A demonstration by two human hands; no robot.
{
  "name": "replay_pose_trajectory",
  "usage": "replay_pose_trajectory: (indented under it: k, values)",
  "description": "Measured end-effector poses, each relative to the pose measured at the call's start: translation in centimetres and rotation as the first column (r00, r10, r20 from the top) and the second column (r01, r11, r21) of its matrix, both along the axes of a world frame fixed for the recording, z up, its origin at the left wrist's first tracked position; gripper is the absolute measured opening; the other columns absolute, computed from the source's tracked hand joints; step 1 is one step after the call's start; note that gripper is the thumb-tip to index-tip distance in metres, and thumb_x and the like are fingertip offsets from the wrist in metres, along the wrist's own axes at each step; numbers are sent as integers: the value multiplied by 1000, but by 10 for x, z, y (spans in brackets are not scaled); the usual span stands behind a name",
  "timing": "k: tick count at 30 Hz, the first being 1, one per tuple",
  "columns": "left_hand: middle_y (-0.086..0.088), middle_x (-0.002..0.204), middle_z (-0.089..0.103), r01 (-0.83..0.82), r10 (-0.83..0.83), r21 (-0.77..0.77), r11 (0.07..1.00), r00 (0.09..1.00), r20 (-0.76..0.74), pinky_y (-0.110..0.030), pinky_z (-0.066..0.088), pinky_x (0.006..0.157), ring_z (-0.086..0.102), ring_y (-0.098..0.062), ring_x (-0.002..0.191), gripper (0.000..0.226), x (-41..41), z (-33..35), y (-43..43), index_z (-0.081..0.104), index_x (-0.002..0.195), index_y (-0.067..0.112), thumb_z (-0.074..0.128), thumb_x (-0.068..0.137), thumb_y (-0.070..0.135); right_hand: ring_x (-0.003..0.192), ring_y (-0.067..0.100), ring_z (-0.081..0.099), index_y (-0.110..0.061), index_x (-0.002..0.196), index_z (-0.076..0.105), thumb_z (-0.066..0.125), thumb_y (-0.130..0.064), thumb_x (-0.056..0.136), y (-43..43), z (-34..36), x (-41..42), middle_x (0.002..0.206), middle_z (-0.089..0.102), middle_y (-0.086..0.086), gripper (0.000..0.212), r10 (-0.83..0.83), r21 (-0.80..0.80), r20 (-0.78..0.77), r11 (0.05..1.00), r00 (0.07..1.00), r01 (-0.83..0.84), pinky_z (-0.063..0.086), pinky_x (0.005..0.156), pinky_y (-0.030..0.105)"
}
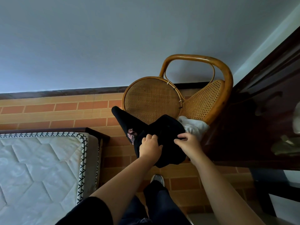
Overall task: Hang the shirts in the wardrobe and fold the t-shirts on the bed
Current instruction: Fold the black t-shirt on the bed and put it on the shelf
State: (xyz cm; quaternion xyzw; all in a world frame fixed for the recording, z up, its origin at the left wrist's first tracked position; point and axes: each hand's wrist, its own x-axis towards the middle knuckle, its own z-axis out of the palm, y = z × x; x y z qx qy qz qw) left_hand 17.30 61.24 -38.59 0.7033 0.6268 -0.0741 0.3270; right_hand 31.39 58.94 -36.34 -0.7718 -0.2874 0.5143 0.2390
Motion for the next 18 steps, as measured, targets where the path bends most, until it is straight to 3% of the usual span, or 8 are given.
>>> replay_pose_trajectory:
  k: [5,11,14,18]
  values:
    - [-10,120,44,-21,20,31,999,999,28,-35,40,86,39,-28,114,21,-1,-5,1,49,113,9,46,98,22,89,17,56,-14,117,56,69,-20,83,-1,-5,-4,93,52,-1,36,94,-2,91,996,991,-94,47,74,28]
    - [-9,118,45,-101,102,-17,995,974,202,-34,38,83,41,-27,110,6,-7,-1,2,46,90,15,49,95,13,80,9,52,-15,117,56,66,-20,87,2,-3,-8,88,52,-4,32,158,37,35,986,987,-160,43,64,20]
    - [-6,116,47,12,-1,-37,999,962,274,-38,40,90,43,-26,109,11,-17,5,-2,43,87,16,50,93,9,83,8,53,-19,118,55,65,-23,87,4,0,-17,89,53,-6,33,243,64,25,968,970,-244,43,67,20]
    - [-3,98,47,75,-36,-113,991,950,311,-34,40,78,48,-23,91,4,-37,23,-2,46,97,12,46,96,9,100,14,55,-24,124,51,64,-22,87,7,10,-32,104,53,-6,40,427,95,92,896,900,-435,46,82,28]
